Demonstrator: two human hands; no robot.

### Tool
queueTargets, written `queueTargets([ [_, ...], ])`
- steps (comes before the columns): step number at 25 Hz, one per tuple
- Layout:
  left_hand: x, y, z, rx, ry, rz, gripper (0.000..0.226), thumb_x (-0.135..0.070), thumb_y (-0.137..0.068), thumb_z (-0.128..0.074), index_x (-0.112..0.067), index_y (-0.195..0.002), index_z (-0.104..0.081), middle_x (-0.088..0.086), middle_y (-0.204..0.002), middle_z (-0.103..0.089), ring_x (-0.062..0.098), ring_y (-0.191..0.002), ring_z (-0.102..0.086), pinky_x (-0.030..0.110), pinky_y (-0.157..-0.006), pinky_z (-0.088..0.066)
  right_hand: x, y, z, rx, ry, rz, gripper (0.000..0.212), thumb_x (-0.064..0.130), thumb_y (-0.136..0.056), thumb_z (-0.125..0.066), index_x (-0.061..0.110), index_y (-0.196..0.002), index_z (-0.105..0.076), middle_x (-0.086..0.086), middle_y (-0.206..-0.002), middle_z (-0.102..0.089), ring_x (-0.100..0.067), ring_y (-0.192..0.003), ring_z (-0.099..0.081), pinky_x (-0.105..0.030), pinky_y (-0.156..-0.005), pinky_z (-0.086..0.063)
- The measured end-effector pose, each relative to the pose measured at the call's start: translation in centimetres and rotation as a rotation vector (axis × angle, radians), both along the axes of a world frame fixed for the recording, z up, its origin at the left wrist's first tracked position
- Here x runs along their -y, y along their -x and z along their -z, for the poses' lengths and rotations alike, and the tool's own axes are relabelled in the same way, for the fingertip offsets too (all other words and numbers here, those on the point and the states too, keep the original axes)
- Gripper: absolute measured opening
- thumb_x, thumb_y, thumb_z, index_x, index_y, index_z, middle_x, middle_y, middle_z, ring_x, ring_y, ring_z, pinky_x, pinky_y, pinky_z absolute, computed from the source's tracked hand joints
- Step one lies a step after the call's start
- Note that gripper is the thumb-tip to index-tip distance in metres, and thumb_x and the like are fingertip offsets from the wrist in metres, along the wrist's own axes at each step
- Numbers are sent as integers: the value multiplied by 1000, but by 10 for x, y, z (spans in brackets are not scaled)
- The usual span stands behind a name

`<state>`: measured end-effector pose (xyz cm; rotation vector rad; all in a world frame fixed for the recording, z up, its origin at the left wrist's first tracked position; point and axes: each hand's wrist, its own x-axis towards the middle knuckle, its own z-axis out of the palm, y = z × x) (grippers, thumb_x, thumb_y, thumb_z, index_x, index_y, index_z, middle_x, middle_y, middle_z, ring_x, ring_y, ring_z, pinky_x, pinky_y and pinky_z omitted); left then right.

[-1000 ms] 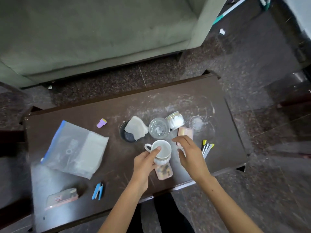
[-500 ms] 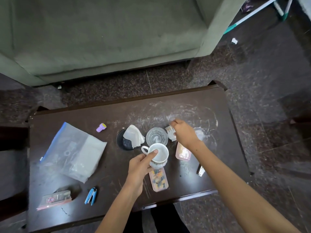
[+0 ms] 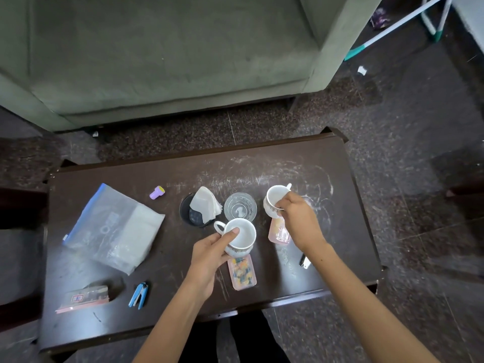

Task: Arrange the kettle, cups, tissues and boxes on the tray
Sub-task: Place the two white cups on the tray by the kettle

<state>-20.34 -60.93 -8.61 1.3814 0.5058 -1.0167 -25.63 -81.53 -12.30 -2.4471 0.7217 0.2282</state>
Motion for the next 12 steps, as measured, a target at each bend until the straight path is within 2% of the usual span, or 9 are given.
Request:
queueTargets([
  [4,-24,3,-14,23,8,13,24,-23,-83,-69,-3,-94,-73,10,-94,-75,14,-86,-71,20,-71,-57,-35,33,-46,114,73,-54,16,-1,-85,-56,5,-95,-67,-6,-99,-57,-23,-86,-53,-21,-66,-36],
  [7,-57,0,-24,28,-2,-3,28,-26,-79,-72,-1,-92,-74,13,-94,-75,19,-90,-70,27,-80,-57,-68,45,-66,146,147,-245,29,-10,-74,-64,8,-97,-64,-2,-97,-55,-22,-81,-53,-25,-60,-42],
  [10,-111,-8,-30,51,-7,-15,31,-28,-78,-73,1,-90,-74,13,-93,-75,20,-90,-71,31,-83,-57,-118,37,-80,133,71,-226,19,4,-87,-56,13,-101,-63,5,-101,-51,-13,-83,-49,-17,-66,-38],
  [12,-156,-15,-34,66,-6,-42,29,-27,-79,-73,0,-88,-74,11,-90,-76,20,-89,-71,30,-80,-57,-159,29,-87,152,81,-292,21,1,-87,-54,11,-102,-66,-3,-105,-56,-19,-88,-52,-23,-71,-41],
])
